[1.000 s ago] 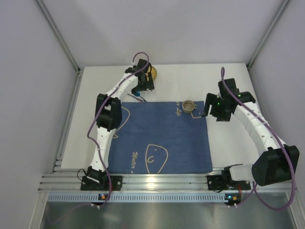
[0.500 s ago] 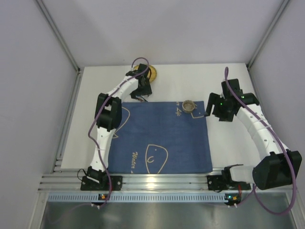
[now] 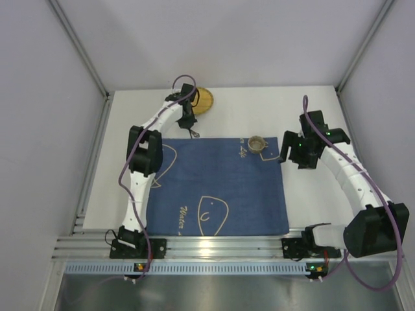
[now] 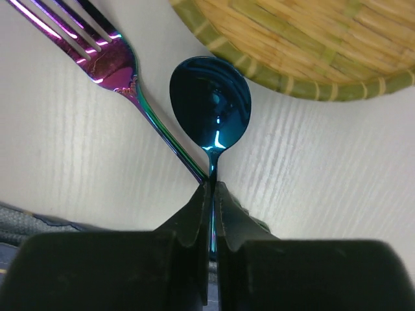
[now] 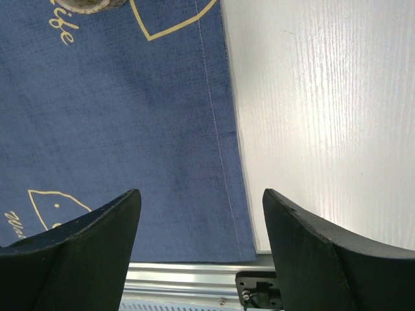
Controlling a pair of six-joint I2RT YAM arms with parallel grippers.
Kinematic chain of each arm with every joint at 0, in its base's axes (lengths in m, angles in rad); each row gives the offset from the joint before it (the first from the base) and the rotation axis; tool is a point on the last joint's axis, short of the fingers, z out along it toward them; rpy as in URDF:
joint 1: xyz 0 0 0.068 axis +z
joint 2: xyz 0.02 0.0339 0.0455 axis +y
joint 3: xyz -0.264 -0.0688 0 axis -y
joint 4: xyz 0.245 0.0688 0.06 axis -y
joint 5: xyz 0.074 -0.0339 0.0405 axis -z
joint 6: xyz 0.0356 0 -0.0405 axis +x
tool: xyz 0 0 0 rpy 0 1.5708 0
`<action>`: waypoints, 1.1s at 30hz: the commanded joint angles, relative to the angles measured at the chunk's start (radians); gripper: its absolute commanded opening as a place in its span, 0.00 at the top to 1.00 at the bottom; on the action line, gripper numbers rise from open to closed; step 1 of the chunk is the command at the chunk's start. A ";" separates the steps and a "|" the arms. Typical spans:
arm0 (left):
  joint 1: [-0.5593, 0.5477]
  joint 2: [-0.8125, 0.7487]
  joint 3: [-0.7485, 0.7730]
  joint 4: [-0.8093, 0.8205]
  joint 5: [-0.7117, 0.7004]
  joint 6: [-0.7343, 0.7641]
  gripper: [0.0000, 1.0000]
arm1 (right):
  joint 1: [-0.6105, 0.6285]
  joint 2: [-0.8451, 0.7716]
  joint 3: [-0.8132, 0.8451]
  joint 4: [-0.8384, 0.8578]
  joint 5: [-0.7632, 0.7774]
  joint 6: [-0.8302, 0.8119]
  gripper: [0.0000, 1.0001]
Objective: Set the dinner table for one person
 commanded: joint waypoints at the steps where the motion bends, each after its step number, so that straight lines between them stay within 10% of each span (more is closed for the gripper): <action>1: 0.049 0.033 0.008 -0.011 -0.019 0.017 0.98 | -0.017 0.003 0.008 -0.002 0.002 -0.026 0.24; 30: 0.120 -0.285 0.070 0.051 -0.004 0.142 1.00 | -0.017 0.020 -0.008 0.049 -0.068 -0.062 0.24; 33: 0.118 -0.280 -0.022 0.081 0.057 0.146 0.80 | -0.018 0.008 -0.023 0.057 -0.079 -0.056 0.24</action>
